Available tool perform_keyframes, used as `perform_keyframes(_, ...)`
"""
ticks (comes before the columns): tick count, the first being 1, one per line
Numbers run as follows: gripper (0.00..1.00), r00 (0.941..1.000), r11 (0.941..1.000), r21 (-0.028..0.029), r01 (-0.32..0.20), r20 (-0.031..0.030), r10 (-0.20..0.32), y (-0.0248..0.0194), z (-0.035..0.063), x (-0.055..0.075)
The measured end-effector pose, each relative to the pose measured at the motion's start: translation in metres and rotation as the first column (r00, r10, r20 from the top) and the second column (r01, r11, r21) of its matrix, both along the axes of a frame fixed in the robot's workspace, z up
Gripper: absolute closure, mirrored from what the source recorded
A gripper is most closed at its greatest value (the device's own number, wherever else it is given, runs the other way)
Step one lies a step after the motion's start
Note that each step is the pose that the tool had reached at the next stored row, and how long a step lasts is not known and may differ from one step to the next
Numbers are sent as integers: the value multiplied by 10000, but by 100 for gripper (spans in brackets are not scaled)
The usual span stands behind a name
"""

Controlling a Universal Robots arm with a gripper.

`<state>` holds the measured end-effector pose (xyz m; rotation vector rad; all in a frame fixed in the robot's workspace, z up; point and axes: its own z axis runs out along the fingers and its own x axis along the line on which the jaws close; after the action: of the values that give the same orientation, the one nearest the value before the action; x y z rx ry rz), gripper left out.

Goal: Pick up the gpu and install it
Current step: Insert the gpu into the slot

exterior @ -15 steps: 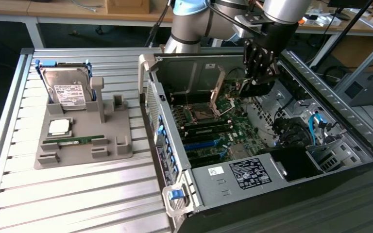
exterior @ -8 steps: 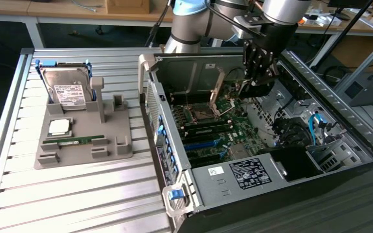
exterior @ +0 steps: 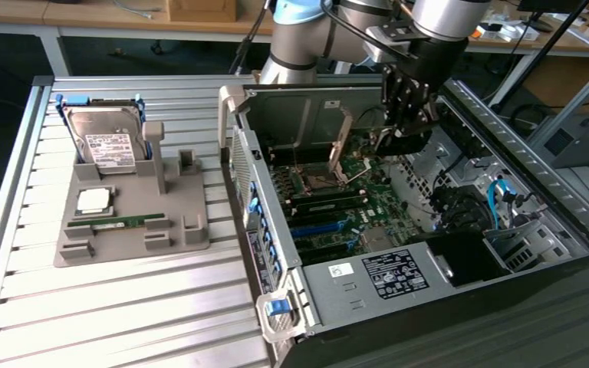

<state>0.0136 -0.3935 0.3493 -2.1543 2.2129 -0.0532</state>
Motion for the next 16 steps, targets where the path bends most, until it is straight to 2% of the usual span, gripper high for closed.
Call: perform_keyframes(16, 73, 10000, 10000, 1, -5, 0, 5, -83, -12, -86)
